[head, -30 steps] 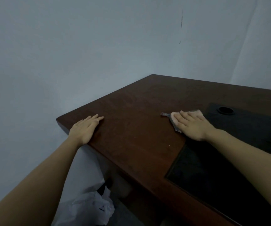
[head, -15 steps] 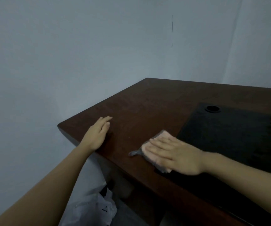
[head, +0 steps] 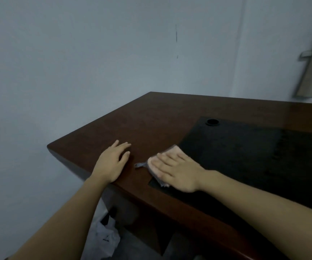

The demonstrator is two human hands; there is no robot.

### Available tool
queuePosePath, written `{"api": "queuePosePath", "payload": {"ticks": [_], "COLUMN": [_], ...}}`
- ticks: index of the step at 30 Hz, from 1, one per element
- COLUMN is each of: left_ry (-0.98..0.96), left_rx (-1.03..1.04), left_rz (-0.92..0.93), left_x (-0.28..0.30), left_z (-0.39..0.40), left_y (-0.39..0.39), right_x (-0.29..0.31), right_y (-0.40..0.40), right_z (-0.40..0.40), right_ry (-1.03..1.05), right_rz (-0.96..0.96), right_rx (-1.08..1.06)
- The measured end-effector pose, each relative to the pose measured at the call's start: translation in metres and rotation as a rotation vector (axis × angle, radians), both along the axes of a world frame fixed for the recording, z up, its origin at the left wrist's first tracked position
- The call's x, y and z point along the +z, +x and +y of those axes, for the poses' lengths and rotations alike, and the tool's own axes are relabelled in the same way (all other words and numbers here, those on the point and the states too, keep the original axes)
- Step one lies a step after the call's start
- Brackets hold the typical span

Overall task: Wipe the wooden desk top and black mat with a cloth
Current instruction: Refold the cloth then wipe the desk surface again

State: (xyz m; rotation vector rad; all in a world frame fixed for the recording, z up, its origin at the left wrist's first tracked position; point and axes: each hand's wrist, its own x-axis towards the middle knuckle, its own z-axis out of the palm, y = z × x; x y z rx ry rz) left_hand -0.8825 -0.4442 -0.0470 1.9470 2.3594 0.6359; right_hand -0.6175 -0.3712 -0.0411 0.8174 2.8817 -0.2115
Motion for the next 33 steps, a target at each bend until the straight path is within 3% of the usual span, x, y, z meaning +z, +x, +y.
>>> {"api": "queuePosePath", "payload": {"ticks": [3, 6, 12, 15, 21, 26, 28, 33], "left_ry": [0.075, 0.113, 0.000, -0.003, -0.039, 0.005, 0.019, 0.011], "left_rx": [0.060, 0.059, 0.058, 0.086, 0.069, 0.064, 0.060, 0.078], "left_rz": [0.010, -0.212, -0.193, -0.172, -0.164, -0.194, -0.201, -0.211], "left_x": [0.002, 0.001, 0.006, 0.010, 0.007, 0.005, 0.003, 0.008], "left_z": [-0.006, -0.013, -0.022, -0.022, -0.018, -0.021, -0.022, -0.024], "left_y": [0.013, 0.036, 0.056, 0.060, 0.054, 0.055, 0.053, 0.058], "right_x": [0.002, 0.002, -0.015, -0.013, -0.008, 0.000, 0.000, -0.010], "right_y": [0.033, 0.067, 0.105, 0.081, 0.009, 0.066, 0.090, 0.092], "right_z": [-0.025, 0.001, 0.091, 0.101, 0.023, -0.003, 0.028, 0.099], "right_ry": [-0.039, -0.071, 0.092, 0.080, 0.041, -0.033, 0.018, 0.068], "right_rz": [0.030, 0.029, -0.011, -0.070, -0.023, 0.062, 0.047, -0.007], "right_rx": [0.100, 0.076, -0.333, -0.402, -0.075, 0.142, 0.087, -0.327]}}
